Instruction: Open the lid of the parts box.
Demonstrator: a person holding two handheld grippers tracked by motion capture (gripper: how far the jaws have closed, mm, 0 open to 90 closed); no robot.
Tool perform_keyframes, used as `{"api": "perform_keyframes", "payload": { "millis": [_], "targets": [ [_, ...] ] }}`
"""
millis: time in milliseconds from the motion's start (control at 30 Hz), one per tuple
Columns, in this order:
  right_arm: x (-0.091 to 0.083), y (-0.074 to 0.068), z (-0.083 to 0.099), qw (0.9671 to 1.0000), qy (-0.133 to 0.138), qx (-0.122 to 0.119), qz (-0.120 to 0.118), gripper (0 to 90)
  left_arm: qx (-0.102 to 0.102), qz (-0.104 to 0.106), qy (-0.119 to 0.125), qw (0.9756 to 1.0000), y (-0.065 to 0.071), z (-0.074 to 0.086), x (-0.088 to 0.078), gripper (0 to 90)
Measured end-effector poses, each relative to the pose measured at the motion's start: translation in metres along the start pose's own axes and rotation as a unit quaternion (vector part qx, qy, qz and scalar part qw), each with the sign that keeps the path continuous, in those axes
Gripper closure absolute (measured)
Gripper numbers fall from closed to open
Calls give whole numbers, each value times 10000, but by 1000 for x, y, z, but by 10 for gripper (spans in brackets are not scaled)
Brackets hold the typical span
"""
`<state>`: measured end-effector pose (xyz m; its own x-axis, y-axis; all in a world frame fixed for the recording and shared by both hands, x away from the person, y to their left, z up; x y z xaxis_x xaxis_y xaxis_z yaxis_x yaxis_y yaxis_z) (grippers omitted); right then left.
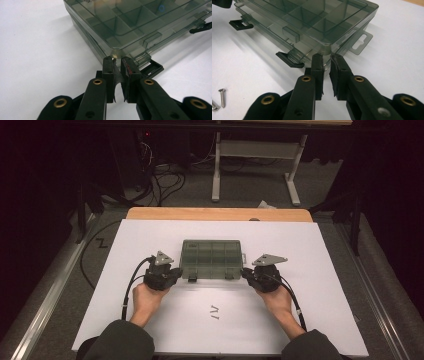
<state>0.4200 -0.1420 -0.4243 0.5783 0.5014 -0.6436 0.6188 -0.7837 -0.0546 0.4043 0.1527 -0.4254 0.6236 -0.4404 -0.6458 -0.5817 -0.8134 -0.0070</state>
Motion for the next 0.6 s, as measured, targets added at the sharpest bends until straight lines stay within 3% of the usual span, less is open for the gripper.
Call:
{"api": "perform_keyframes", "payload": {
  "millis": [600],
  "targets": [
    [-6, 3, -9, 9997, 200, -57, 127, 791, 139, -131, 248, 9995, -1, -7, -1, 742]
  ]
}}
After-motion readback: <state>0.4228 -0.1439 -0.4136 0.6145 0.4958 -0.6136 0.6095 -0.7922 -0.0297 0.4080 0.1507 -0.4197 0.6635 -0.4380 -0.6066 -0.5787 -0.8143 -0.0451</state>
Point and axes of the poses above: each handheld gripper's, and its own axes: x roughly forward along the jaws, z roughly out of its underside, y roughly to its right, the point moved 4 cm from there along x, roughly forward along the jaws, and after that the axes turned 5 degrees about x, right-handed, at the moved point
